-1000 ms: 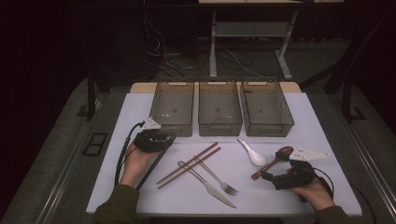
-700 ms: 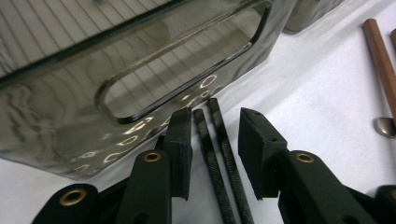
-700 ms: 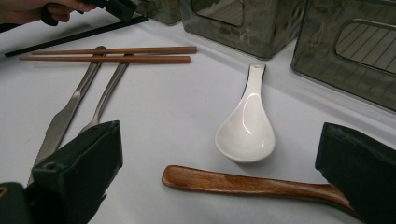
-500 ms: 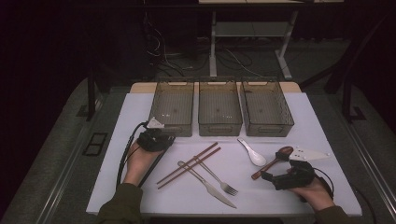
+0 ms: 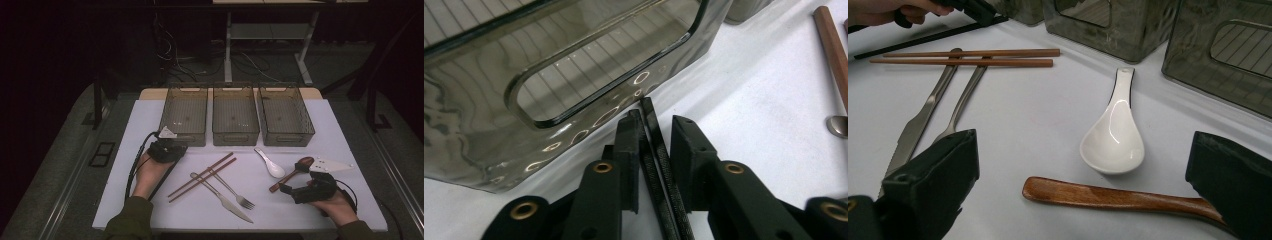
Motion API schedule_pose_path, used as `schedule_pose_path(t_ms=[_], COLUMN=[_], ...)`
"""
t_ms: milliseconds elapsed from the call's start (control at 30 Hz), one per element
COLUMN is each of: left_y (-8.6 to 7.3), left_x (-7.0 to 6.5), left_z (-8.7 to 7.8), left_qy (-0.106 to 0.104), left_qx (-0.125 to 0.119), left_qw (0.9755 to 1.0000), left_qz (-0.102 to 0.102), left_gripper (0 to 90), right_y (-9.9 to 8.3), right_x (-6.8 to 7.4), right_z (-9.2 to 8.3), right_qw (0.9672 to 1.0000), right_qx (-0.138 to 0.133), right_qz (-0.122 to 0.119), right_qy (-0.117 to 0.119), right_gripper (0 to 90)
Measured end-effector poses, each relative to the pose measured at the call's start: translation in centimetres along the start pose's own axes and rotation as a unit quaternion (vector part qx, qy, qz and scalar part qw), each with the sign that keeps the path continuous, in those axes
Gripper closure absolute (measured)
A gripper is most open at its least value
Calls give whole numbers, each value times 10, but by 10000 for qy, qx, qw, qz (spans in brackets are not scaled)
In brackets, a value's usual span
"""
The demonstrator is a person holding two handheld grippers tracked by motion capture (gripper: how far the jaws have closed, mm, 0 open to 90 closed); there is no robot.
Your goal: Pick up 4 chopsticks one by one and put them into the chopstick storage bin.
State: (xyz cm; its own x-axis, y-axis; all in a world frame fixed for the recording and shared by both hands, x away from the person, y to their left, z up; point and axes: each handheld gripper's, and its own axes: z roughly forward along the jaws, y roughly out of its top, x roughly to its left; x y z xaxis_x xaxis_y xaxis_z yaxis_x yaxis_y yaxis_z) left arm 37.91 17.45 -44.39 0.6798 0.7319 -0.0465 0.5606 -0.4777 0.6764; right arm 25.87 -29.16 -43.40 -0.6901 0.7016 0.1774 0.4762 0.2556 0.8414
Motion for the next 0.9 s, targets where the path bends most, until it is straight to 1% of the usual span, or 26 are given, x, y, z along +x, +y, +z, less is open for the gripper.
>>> schedule_pose_path(t_ms=[267,400,467,533,667,800,833,867,900], left_y=[0,1,1,2,3,3,2,2,2], left_x=[0,0,-2,-3,-5,-5,-5,-4,-4], left_z=[0,0,0,1,3,3,3,3,2], left_qy=[-74,-174,-214,-320,-413,-490,-508,-535,-527], left_qx=[17,34,29,27,48,23,-11,-5,2], left_qw=[10000,9998,9997,9994,9988,9986,9986,9984,9985], left_qz=[1,110,116,146,256,214,170,162,141], left_gripper=[758,777,779,779,780,777,773,754,754], right_y=[0,0,0,0,0,0,0,0,0], right_x=[0,0,0,0,0,0,0,0,0], right_z=[0,0,0,0,0,0,0,0,0], right_qw=[10000,10000,10000,10000,10000,10000,10000,10000,10000], right_qx=[6,7,7,10,9,16,14,15,15], right_qz=[3,-2,2,6,6,5,3,3,3], right_qy=[5,8,11,11,12,19,20,22,22], right_gripper=[4,5,5,4,5,4,5,5,5])
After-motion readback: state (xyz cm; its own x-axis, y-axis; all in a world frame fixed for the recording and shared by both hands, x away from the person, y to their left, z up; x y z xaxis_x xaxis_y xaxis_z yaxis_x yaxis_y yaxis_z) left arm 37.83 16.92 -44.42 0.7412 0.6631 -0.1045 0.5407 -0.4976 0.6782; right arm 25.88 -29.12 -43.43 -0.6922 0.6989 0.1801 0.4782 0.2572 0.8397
